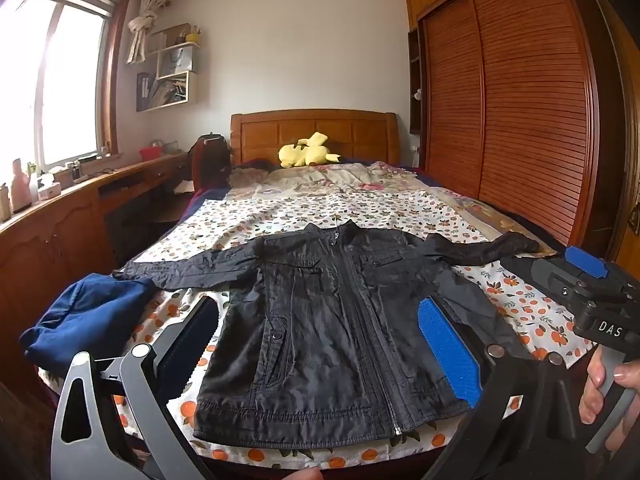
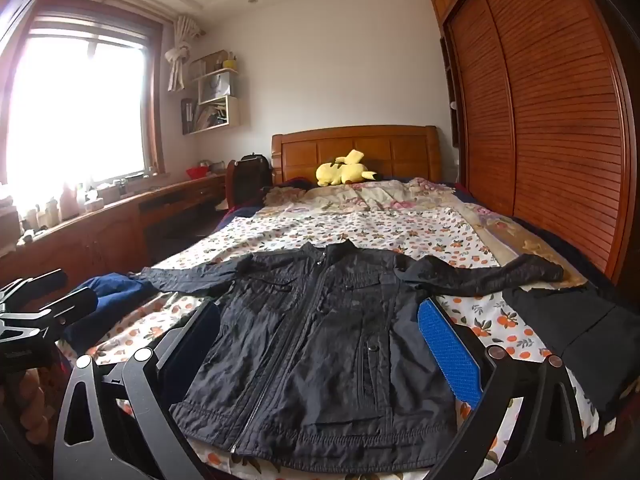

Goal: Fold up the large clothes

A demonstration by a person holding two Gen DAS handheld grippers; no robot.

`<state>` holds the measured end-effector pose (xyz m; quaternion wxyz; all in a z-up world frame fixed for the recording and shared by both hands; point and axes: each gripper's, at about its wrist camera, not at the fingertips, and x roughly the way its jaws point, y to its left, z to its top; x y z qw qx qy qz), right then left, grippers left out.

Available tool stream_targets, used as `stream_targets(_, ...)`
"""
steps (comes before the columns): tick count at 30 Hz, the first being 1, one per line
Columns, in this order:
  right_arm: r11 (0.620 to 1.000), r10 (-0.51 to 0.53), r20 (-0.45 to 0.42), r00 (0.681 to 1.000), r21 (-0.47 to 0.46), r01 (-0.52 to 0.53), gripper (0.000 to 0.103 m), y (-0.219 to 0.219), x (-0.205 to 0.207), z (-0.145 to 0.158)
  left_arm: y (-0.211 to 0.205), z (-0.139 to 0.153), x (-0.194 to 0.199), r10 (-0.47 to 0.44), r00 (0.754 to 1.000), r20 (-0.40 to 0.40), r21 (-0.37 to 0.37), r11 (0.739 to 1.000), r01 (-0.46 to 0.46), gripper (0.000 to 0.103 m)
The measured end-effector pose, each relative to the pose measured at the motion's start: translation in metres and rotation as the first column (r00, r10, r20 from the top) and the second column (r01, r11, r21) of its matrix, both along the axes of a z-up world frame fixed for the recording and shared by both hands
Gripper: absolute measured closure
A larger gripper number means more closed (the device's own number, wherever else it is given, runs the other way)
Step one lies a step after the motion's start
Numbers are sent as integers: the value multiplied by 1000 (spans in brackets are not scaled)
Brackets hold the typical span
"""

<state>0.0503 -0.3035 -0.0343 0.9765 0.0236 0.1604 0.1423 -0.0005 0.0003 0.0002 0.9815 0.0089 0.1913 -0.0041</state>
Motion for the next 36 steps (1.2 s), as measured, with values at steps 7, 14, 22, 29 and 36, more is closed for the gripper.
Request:
stream_targets(7,1000,-5,4,1000,2,5,7,-1,-1,0,0,0,0,1,1000,-1,1,1000,-1,2)
stream_targets(14,1000,-4,1,1000,1,4,7,0,-2,1,2,12,-2,1,1000,5,6,1000,-1,2)
stream_targets(22,1000,-2,2,1000,2,2,7,-1,-1,4,-6,13,-9,0,1000,19,14,1000,0,2)
stream_targets(29,1000,-4,7,1000,4,4,7,-2,-4,8,-5,15,-9,2,1000,23,16,1000,-2,2)
stream_targets(36,1000,-6,13,1000,8,6,7,-5,-5,10,-6,18,-9,2,1000,26,19,1000,-2,2)
